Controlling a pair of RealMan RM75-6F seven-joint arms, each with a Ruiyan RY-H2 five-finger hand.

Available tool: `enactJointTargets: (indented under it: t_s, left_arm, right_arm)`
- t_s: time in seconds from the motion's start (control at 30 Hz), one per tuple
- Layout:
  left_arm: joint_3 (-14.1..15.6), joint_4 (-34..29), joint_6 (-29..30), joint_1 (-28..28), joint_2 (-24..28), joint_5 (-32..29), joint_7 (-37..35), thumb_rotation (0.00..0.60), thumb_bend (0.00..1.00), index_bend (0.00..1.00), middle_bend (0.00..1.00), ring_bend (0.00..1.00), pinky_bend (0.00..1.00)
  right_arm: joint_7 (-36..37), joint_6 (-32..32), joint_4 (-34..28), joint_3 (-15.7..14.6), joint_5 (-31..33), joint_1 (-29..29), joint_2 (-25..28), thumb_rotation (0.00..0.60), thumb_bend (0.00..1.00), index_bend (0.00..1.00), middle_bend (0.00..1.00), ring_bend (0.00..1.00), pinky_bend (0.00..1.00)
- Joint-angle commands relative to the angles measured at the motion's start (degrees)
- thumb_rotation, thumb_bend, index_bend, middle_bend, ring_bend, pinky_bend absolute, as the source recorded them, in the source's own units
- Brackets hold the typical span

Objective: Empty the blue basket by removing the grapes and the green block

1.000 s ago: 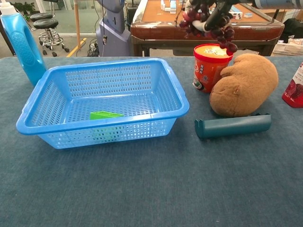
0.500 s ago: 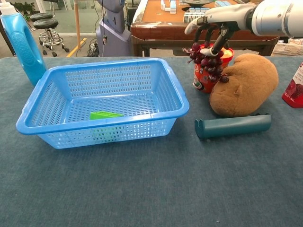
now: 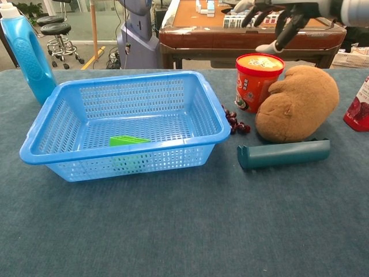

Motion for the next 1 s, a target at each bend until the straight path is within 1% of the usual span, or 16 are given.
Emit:
enactJointTargets:
  t_s: [0.03, 0.13, 0.27, 0.4, 0.53, 0.67, 0.77, 0.9, 1.0]
  left_arm:
    - [-0.1, -0.3, -0.3, -0.3, 0.2, 0.1, 0.0, 0.6, 0.19, 0.11, 0.08, 0.09, 0.15]
    - [-0.2, -0.7, -0.6, -0.6, 0.4, 0.2, -0.2, 0.6, 0.19, 0.11, 0.08, 0.09, 0.15]
    - [-0.4, -0.6, -1.1, -1.0, 0.6, 0.0, -0.2, 0.6, 0.19, 0.11, 0.08, 0.09, 0.15]
    - [-0.5, -0.7, -1.8, -1.4, 0.5, -0.8, 0.1, 0.6, 0.19, 0.11, 0.08, 0.09, 0.15]
    - [-0.4, -0.7, -2.3, -1.6, 0.2, -1.1, 0.2, 0.6, 0.19, 0.11, 0.08, 0.09, 0.15]
    - [-0.7, 0.0, -2.6, -2.6, 0.2, 0.1, -0.6, 0.6, 0.19, 0.12, 0.08, 0.09, 0.15]
    - [-1.5, 1.4, -3.3, -4.6, 0.7, 3.0, -3.2, 0.6, 0.19, 0.13, 0.08, 0.09, 0.15]
    - [-2.1, 1.8, -7.5, -9.2, 2.7, 7.0, -9.0, 0.6, 0.19, 0.14, 0.08, 0.09, 0.15]
    - [-3.0, 2.9, -9.9, -12.9, 2.6, 10.0, -12.5, 0.6, 0.19, 0.17, 0.11, 0.13, 0.15]
  right_arm:
    - [-0.1, 5.2, -6.3, -2.8, -4.4, -5.4, 4.5, 0.6, 0.32, 0.05, 0.21, 0.2, 0.43]
    - [-0.7, 9.1, -10.2, -5.4, -7.7, -9.6, 7.1, 0.6, 0.32, 0.07, 0.23, 0.2, 0.44]
    - [-1.3, 14.9, -13.9, -9.0, -12.3, -15.5, 10.0, 0.6, 0.32, 0.08, 0.23, 0.21, 0.44]
    - [-0.5, 21.3, -15.5, -12.3, -16.8, -21.9, 11.8, 0.6, 0.32, 0.08, 0.23, 0.21, 0.44]
    - [-0.1, 25.7, -15.0, -14.3, -19.0, -26.7, 12.6, 0.6, 0.32, 0.08, 0.23, 0.21, 0.44]
    - [1.4, 29.0, -14.5, -15.3, -20.5, -30.6, 13.3, 0.6, 0.32, 0.08, 0.23, 0.21, 0.44]
    - [2.3, 30.3, -14.2, -15.7, -21.3, -32.6, 13.9, 0.6, 0.32, 0.08, 0.23, 0.21, 0.44]
    - [2.4, 31.0, -14.7, -15.5, -22.3, -34.1, 14.8, 0.6, 0.32, 0.08, 0.23, 0.21, 0.44]
    - [2.7, 31.3, -15.1, -14.9, -22.9, -34.7, 15.3, 0.6, 0.32, 0.08, 0.23, 0.21, 0.44]
